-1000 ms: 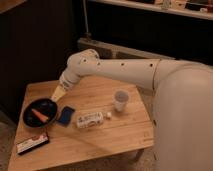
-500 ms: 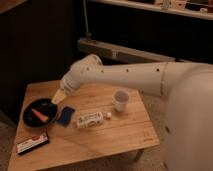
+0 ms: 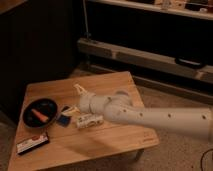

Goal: Place the eraser on the white sponge

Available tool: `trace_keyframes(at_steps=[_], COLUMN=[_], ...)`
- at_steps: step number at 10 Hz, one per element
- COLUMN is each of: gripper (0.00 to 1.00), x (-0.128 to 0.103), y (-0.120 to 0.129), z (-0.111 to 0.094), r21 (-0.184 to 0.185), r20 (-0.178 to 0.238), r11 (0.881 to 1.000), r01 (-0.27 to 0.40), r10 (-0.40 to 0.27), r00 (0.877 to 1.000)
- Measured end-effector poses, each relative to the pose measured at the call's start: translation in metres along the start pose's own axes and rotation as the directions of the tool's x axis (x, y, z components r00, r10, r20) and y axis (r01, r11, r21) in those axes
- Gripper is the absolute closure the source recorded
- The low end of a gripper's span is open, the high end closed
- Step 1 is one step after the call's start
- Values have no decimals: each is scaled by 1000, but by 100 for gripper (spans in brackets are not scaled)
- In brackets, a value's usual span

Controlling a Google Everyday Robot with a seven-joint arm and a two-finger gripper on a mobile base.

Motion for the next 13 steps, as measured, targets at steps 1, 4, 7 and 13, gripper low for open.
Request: trace_keyframes(at_steps=[1,4,7,13], gripper=[20,20,20,20], x=[-11,-28,-31,-58], y=[-7,-18,-20,-34], z=[-15,-38,-35,-38], r21=[64,158,137,-76], r20=[69,148,131,-16], r11=[998,986,989,994], r01=[22,47,63,81], r10=[-26,-70,-81,-82], r00=[997,986,988,996])
